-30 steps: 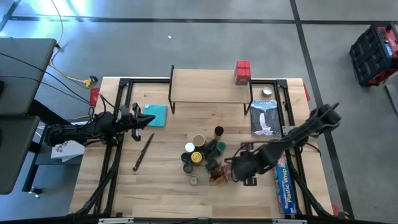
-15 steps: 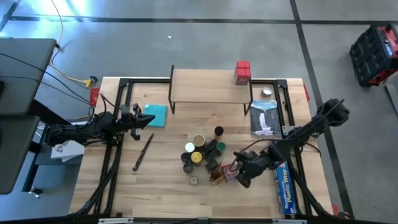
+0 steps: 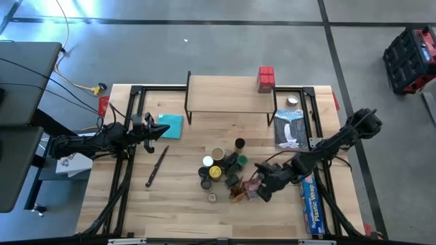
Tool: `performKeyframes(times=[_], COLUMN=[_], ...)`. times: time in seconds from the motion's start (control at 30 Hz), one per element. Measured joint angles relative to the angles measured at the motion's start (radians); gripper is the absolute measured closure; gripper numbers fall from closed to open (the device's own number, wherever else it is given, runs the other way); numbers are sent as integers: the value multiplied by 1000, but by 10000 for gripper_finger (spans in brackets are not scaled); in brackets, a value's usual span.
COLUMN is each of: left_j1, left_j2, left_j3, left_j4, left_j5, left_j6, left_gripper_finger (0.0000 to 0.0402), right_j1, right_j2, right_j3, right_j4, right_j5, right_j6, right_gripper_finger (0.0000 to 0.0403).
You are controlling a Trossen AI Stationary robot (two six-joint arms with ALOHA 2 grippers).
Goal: Shelf spices
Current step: Put the red seasoning can on the shelf
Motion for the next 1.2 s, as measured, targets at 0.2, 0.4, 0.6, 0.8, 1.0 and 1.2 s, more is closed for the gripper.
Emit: performKeyframes(times=[0.2,0.4,0.6,0.8,1.0,1.2], left_j1=[-50,-95,-128,-149,-156,-252], left_j2=[47,184,375,578,746,923], left_j3=[49,120,203,324,454,601], left_j4=[5,11,44,42,45,42], left_j5=[-55,-114,-125,-124,-67,-54], left_j6=[45,83,82,106,115,209], left_gripper_finger=[401,401,401,402,401,401], right_j1=[89,90,73,72,101,162], right_j2=[16,118,197,171,134,137], right_j3=[124,184,193,193,189,189], right_j4=[-72,-49,-88,-229,-314,-305], right_j5=[150,71,34,50,33,38], right_j6=[-301,-417,-376,-334,-237,-128], right_gripper_finger=[135,135,135,135,135,135])
